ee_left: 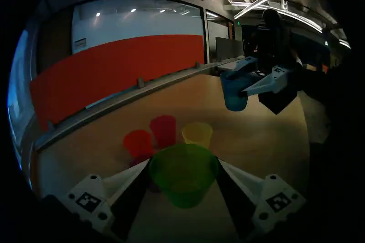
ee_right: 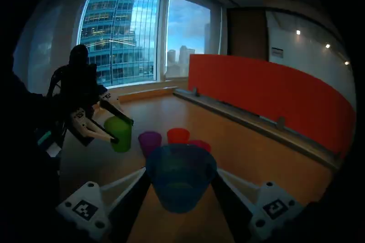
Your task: Pour water
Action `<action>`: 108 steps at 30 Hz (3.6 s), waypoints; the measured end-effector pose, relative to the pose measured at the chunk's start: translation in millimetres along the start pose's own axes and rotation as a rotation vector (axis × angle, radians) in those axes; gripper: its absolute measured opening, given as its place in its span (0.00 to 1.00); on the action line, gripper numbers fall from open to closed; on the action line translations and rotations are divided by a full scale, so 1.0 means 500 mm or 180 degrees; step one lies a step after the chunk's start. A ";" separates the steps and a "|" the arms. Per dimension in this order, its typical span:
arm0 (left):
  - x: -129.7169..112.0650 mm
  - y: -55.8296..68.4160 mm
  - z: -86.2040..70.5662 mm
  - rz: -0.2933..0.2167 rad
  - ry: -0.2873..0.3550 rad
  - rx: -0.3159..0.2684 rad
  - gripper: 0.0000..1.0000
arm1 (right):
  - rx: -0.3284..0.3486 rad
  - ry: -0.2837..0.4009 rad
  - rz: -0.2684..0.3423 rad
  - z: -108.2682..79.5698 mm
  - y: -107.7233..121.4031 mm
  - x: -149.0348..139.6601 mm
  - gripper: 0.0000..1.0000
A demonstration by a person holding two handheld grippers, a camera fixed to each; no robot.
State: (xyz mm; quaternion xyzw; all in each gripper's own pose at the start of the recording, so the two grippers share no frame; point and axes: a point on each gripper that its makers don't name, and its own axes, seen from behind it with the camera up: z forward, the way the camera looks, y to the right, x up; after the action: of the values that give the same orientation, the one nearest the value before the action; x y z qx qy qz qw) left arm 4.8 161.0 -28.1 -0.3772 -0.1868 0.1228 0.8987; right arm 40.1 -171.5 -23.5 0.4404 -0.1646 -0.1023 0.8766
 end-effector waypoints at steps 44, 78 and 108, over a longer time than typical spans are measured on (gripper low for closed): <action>-0.156 0.010 0.053 -0.0089 -0.0499 -0.0033 0.90 | 0.0064 -0.0321 -0.0011 0.038 -0.009 -0.085 0.89; -0.220 -0.007 0.016 -0.0117 -0.0827 0.0060 0.99 | 0.0117 -0.0410 0.0085 0.071 -0.033 -0.149 0.89; -0.244 -0.024 -0.046 -0.0118 -0.0888 0.0217 0.99 | 0.0126 -0.0586 0.0115 0.104 -0.051 -0.230 0.89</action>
State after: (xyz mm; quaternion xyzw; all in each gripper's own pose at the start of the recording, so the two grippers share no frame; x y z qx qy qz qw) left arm -94.0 94.2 -64.1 -0.3222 -0.3125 0.1637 0.8785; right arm -87.1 -187.9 -37.9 0.4433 -0.2545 -0.1233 0.8506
